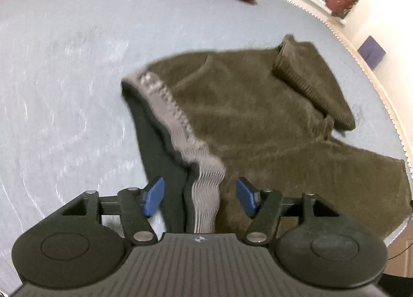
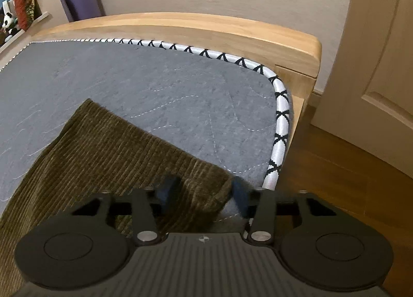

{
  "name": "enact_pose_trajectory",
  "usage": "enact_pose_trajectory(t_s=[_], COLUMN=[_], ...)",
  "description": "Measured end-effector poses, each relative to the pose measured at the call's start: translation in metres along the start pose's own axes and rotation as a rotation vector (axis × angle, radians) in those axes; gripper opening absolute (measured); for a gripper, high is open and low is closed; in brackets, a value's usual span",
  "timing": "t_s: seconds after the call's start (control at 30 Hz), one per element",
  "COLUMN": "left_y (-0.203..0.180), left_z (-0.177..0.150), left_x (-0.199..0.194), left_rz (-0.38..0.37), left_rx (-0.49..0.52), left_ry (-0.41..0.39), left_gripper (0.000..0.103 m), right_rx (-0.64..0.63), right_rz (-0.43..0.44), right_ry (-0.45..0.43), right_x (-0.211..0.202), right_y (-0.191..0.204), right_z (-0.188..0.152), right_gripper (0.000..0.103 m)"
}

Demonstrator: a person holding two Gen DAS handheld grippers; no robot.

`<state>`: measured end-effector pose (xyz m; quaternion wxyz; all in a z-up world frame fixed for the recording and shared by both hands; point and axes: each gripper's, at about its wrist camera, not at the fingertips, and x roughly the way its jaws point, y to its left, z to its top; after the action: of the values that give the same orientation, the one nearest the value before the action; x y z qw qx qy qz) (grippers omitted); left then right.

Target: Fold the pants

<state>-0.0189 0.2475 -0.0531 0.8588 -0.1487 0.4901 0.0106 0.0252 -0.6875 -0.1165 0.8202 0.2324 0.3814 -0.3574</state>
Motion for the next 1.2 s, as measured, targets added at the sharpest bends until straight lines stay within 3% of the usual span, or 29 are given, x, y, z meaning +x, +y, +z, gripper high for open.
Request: enact_pose_trajectory(t_s=[0.07,0.17,0.2,0.23,0.3,0.37,0.47,0.53,0.57,0.67,0.73,0.8,0.87,0.93,0.97,1.03,1.1,1.2], left_y=[0.002,0.003,0.003,0.000,-0.003,0.007,0.011,0.006,0.002,-0.021,-0.038,-0.054,-0.067,-0.073,-0.072,-0.066,-0.075,-0.079], left_z=[-0.008,-0.020,-0.024,-0.026,-0.022,-0.018,-0.021,-0.023,-0.022,-0.021,-0.022,-0.025,-0.032,-0.039,-0.043,-0.055,-0.059,-0.050], left_x=[0.008,0.023,0.027,0.027,0.016,0.007,0.011,0.011,0.008,-0.014,-0.030,-0.039,-0.040,-0.025,-0.011,0.020,0.016,-0.012], left_rz=[0.030,0.033,0.019,-0.009,0.001,-0.013,0.026,0.061,0.092,0.171,0.190,0.115,0.000,-0.048,-0.037,0.083,0.101,0.050], left_rx=[0.000,0.009,0.021,0.054,0.110,0.068,0.078,0.108,0.123,0.204,0.284,0.337,0.403,0.468,0.486,0.530,0.599,0.513], left_ry=[0.025,0.083,0.097,0.087,0.061,0.043,0.075,0.071,0.054,-0.068,-0.158,-0.198,-0.191,-0.121,-0.049,0.068,0.037,-0.039], left_gripper=[0.070,0.067,0.043,0.031,0.024,0.023,0.025,0.039,0.048,0.050,0.050,0.050,0.050,0.050,0.050,0.042,0.043,0.047], right_rx=[-0.004,-0.007,-0.008,-0.003,0.029,0.044,-0.016,-0.023,-0.025,-0.030,-0.021,-0.021,-0.043,-0.073,-0.090,-0.144,-0.216,-0.336], right_rz=[0.001,0.004,0.004,0.002,-0.015,-0.033,-0.076,-0.118,-0.144,-0.184,-0.144,-0.086,-0.021,0.062,0.105,0.210,0.309,0.453], right_ry=[-0.009,-0.026,-0.033,-0.039,-0.059,-0.053,-0.034,-0.043,-0.062,-0.158,-0.223,-0.287,-0.347,-0.401,-0.425,-0.462,-0.484,-0.480], right_x=[0.001,-0.001,-0.003,-0.006,-0.010,-0.012,-0.010,-0.014,-0.018,-0.041,-0.061,-0.085,-0.110,-0.137,-0.149,-0.177,-0.204,-0.243], right_y=[-0.002,-0.003,-0.002,-0.002,-0.004,-0.003,0.004,0.004,0.004,0.006,0.009,0.017,0.029,0.044,0.052,0.070,0.087,0.109], right_z=[0.000,-0.001,0.000,0.001,0.002,0.002,-0.002,-0.003,-0.003,-0.002,-0.001,-0.005,-0.011,-0.022,-0.027,-0.041,-0.058,-0.083], right_gripper=[0.037,0.023,0.018,0.016,0.015,0.015,0.019,0.027,0.033,0.040,0.042,0.043,0.045,0.045,0.045,0.045,0.044,0.046])
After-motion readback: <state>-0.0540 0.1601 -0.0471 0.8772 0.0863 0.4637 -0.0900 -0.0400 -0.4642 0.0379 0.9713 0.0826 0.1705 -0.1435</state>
